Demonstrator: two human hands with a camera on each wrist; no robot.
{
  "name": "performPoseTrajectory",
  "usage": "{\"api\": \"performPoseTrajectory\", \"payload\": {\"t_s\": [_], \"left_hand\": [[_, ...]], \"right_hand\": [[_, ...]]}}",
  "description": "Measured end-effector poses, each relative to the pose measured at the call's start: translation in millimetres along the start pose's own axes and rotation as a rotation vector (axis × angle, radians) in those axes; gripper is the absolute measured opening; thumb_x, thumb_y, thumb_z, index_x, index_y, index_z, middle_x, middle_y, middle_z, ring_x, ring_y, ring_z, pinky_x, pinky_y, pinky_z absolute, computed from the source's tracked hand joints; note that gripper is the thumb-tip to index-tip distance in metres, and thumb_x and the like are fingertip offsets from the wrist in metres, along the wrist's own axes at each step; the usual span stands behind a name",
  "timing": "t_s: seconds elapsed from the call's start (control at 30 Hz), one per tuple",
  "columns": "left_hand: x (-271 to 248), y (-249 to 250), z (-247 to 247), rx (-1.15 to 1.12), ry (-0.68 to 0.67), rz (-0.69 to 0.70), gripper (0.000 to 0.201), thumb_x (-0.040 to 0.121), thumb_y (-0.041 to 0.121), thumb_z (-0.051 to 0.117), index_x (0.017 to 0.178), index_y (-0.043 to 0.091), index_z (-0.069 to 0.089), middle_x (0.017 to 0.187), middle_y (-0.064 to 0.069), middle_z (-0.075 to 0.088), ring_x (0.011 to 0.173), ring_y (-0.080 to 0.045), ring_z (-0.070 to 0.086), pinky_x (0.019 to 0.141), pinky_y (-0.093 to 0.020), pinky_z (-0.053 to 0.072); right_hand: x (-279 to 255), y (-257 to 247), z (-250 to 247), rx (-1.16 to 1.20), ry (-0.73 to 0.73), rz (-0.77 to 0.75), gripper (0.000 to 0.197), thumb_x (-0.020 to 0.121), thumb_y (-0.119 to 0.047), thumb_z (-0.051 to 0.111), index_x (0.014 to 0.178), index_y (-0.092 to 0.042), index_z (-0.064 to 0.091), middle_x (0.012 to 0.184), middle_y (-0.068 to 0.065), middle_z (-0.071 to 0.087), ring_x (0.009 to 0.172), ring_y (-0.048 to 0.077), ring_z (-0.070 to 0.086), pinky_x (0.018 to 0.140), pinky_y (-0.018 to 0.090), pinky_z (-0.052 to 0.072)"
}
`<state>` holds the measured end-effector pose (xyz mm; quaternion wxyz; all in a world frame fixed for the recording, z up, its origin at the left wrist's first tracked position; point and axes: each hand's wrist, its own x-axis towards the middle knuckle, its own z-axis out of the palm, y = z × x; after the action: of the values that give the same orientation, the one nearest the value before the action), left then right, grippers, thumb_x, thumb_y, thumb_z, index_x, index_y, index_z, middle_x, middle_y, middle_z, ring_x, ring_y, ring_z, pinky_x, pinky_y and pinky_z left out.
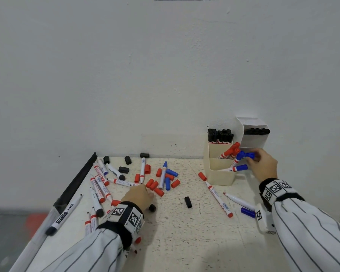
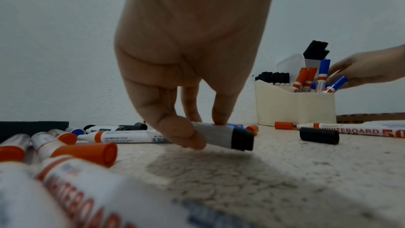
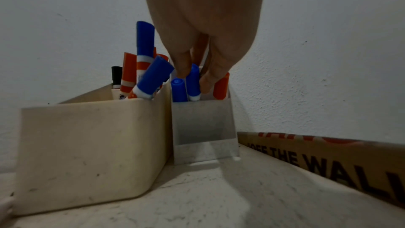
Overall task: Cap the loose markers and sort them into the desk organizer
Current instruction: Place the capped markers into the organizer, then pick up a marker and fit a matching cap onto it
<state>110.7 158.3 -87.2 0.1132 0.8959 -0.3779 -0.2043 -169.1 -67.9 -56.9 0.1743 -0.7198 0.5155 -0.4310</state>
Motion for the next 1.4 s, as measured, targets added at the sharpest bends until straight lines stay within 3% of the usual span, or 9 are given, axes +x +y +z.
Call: {"api": "performPoseTrajectory", "payload": {"t_s": [0.23,0.47,0.67,0.73,0.83,1.0,1.1,1.27,1.4], "left_hand": [[-9.8,-3.3,-4.4,-0.278,0.194,0.053,0.007,0.091,0.022,0.051,0.098,0.019,0.051,0.093,-0.004,0.06,0.076,-0.015,0.058,0.071,-0.025,0.049],[-22.7,2.3,-10.7,-0.629,0.322,0.179,0.007,0.092,0.012,0.053,0.096,0.017,0.052,0.082,-0.003,0.057,0.061,-0.015,0.06,0.055,-0.023,0.052],[-25.9,-0.2,-18.6,-0.826,0.393,0.11,0.007,0.096,0.01,0.037,0.09,0.012,0.042,0.072,-0.006,0.05,0.06,-0.018,0.048,0.059,-0.035,0.046],[-28.1,-6.1,-21.2,-0.798,0.426,0.095,0.011,0.098,0.011,0.031,0.097,0.009,0.042,0.074,-0.005,0.049,0.059,-0.014,0.045,0.055,-0.026,0.04],[-33.8,-18.6,-25.3,-0.793,0.428,0.073,0.02,0.098,0.019,0.031,0.115,0.011,0.039,0.076,-0.001,0.051,0.059,-0.013,0.046,0.055,-0.028,0.038],[-41.1,-46.2,-34.6,-0.748,0.363,0.015,0.034,0.098,0.024,0.034,0.125,0.008,0.046,0.101,-0.009,0.059,0.082,-0.023,0.059,0.075,-0.035,0.052],[-45.4,-64.1,-40.6,-0.773,0.331,-0.017,0.028,0.099,0.023,0.035,0.122,0.011,0.046,0.095,-0.01,0.059,0.066,-0.02,0.061,0.048,-0.023,0.046],[-46.7,-88.8,-53.2,-0.842,0.368,-0.125,0.026,0.096,0.02,0.043,0.12,0.011,0.042,0.081,-0.003,0.055,0.06,-0.014,0.052,0.052,-0.025,0.043],[-46.8,-105.2,-59.0,-0.847,0.345,-0.18,0.031,0.094,0.021,0.049,0.122,0.01,0.041,0.081,0.001,0.052,0.067,-0.012,0.054,0.061,-0.027,0.047]], "right_hand": [[3.2,0.6,8.2,-0.131,-0.136,0.049,0.033,0.092,-0.001,0.045,0.123,0.002,0.055,0.114,0.027,0.06,0.104,0.04,0.055,0.091,0.036,0.04],[-8.1,-4.8,5.0,-0.005,0.023,0.144,0.027,0.088,0.003,0.046,0.113,0.004,0.056,0.113,0.025,0.059,0.105,0.038,0.054,0.093,0.04,0.041],[-30.9,-36.8,-1.9,0.113,0.337,-0.047,0.013,0.083,0.009,0.047,0.086,0.004,0.058,0.092,0.025,0.056,0.079,0.03,0.051,0.066,0.027,0.037],[-40.8,-54.4,0.7,0.154,0.339,-0.174,0.014,0.079,0.013,0.048,0.078,0.003,0.058,0.083,0.022,0.055,0.072,0.021,0.047,0.065,0.022,0.036],[-58.0,-83.6,11.2,0.264,0.12,-0.26,0.02,0.078,0.014,0.05,0.073,-0.004,0.057,0.076,0.007,0.054,0.069,0.017,0.049,0.066,0.012,0.038],[-84.8,-107.0,44.8,0.07,-0.734,-0.08,0.016,0.088,-0.008,0.056,0.091,-0.023,0.059,0.092,-0.001,0.059,0.08,0.013,0.056,0.066,0.02,0.044],[-98.7,-111.7,62.3,-0.224,-1.065,0.03,0.028,0.086,-0.026,0.062,0.113,-0.028,0.053,0.096,-0.006,0.051,0.081,0.014,0.054,0.068,0.023,0.046],[-104.6,-113.9,87.6,-0.396,-1.043,-0.024,0.023,0.078,-0.015,0.071,0.096,-0.021,0.06,0.1,-0.002,0.054,0.087,0.012,0.052,0.061,0.015,0.04],[-95.1,-115.8,105.2,-0.382,-0.819,-0.003,0.021,0.084,-0.001,0.058,0.097,-0.017,0.061,0.11,0.005,0.06,0.093,0.017,0.055,0.077,0.02,0.043]]}}
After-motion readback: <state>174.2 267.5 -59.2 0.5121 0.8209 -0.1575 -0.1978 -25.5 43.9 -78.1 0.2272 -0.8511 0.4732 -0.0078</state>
